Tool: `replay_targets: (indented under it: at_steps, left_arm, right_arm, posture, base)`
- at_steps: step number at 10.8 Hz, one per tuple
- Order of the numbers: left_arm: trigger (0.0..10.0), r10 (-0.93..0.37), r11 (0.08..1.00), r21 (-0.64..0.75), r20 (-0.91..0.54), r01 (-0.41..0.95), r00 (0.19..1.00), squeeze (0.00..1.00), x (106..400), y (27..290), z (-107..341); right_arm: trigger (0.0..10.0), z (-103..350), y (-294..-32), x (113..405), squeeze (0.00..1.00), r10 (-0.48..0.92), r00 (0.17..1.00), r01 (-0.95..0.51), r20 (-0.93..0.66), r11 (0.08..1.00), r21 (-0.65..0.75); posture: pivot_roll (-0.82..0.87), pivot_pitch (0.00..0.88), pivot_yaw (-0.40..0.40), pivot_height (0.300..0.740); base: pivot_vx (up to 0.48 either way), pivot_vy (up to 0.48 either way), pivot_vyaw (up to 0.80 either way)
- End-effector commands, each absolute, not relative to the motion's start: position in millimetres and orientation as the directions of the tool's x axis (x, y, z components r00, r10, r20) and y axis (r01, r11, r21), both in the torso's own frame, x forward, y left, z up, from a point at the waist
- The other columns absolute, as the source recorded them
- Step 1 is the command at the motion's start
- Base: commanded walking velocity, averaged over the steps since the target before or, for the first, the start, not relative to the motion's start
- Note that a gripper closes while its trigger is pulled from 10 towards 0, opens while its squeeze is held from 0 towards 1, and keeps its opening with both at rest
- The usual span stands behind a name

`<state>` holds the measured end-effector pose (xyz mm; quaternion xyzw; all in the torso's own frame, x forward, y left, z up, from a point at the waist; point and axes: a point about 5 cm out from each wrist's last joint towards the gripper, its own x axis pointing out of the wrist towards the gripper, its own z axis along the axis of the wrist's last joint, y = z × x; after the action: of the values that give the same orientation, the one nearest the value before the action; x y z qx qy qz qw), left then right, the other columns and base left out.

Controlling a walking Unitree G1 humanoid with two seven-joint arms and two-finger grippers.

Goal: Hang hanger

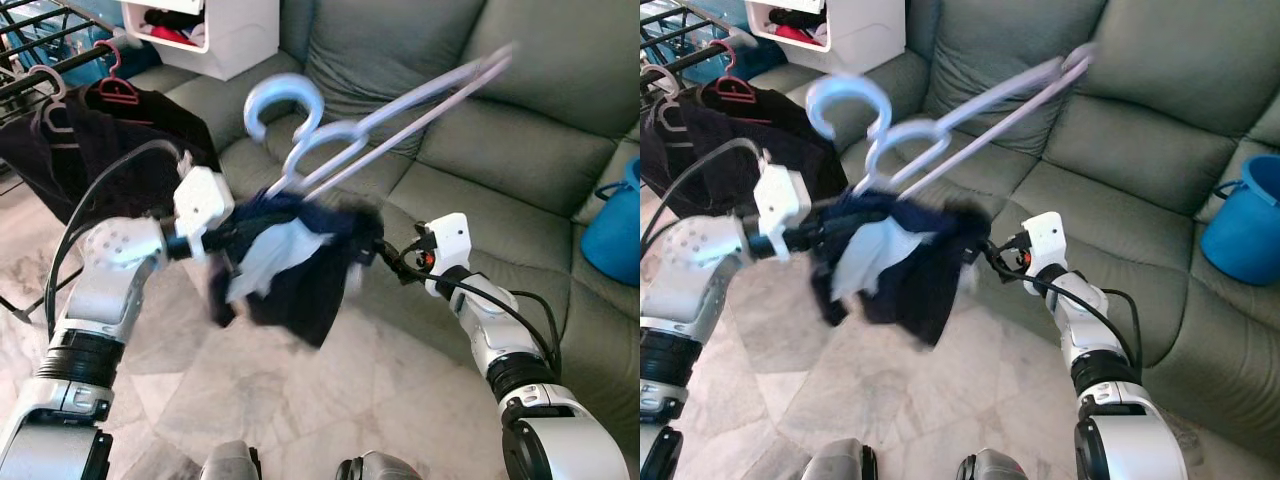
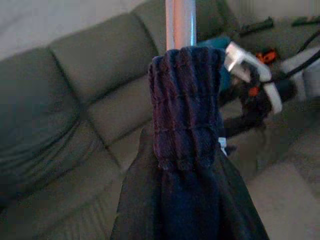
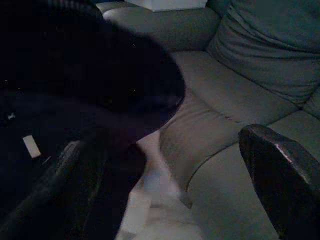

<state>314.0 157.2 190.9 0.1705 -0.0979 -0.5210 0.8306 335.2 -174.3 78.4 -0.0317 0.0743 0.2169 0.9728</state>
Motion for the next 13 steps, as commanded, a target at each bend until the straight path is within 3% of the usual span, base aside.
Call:
replay_targets:
  at_steps: [1, 2, 5, 7, 9, 11, 13]
  left_arm:
    - [0.0, -0.917, 0.372, 0.413, 0.027, 0.831, 0.398, 0.00, 312, 152, 204]
    - [0.0, -0.925, 0.335, 0.427, -0.023, 0.840, 0.380, 0.00, 309, 149, 197]
    - [0.0, -0.907, 0.347, 0.433, -0.071, 0.832, 0.415, 0.00, 312, 154, 186]
    - [0.0, -0.919, 0.335, 0.424, -0.050, 0.841, 0.391, 0.00, 310, 148, 191]
    - [0.0, -0.930, 0.323, 0.416, -0.026, 0.850, 0.366, 0.00, 307, 150, 199]
    - [0.0, -0.937, 0.315, 0.431, 0.003, 0.845, 0.348, 0.00, 307, 145, 210]
    - [0.0, -0.946, 0.305, 0.421, 0.033, 0.854, 0.322, 0.00, 305, 141, 218]
  right_arm:
    - [10.0, 83, -175, 339, 0.00, 0.419, 0.895, -0.428, -0.153, 0.903, -0.030]
    - [10.0, 97, -174, 342, 0.00, 0.439, 0.894, -0.443, -0.085, 0.896, -0.030]
    - [10.0, 148, -150, 340, 0.00, 0.602, 0.789, -0.603, 0.124, 0.797, -0.033]
    - [10.0, 133, -158, 336, 0.00, 0.616, 0.787, -0.612, 0.043, 0.787, -0.070]
    - [10.0, 119, -174, 332, 0.00, 0.575, 0.817, -0.576, -0.035, 0.817, -0.023]
    - [10.0, 98, -180, 326, 0.00, 0.591, 0.796, -0.590, -0.130, 0.806, 0.054]
    - [10.0, 83, -188, 322, 0.00, 0.575, 0.792, -0.579, -0.205, 0.814, 0.046]
  posture:
    - [-0.04, 0.000, -0.030, 0.740]
    - [-0.04, 0.000, -0.031, 0.740]
    - [-0.05, 0.000, -0.026, 0.740]
    - [-0.05, 0.000, -0.032, 0.740]
    - [-0.04, 0.000, -0.034, 0.740]
    - [-0.04, 0.000, -0.039, 0.740]
    - [-0.04, 0.000, -0.042, 0.740]
  base:
    - [0.000, 0.000, 0.00]
    - [0.000, 0.000, 0.00]
    - [0.000, 0.000, 0.00]
    - [0.000, 0.000, 0.00]
    - [0.000, 0.000, 0.00]
    - [0.000, 0.000, 0.00]
    - [0.000, 0.000, 0.00]
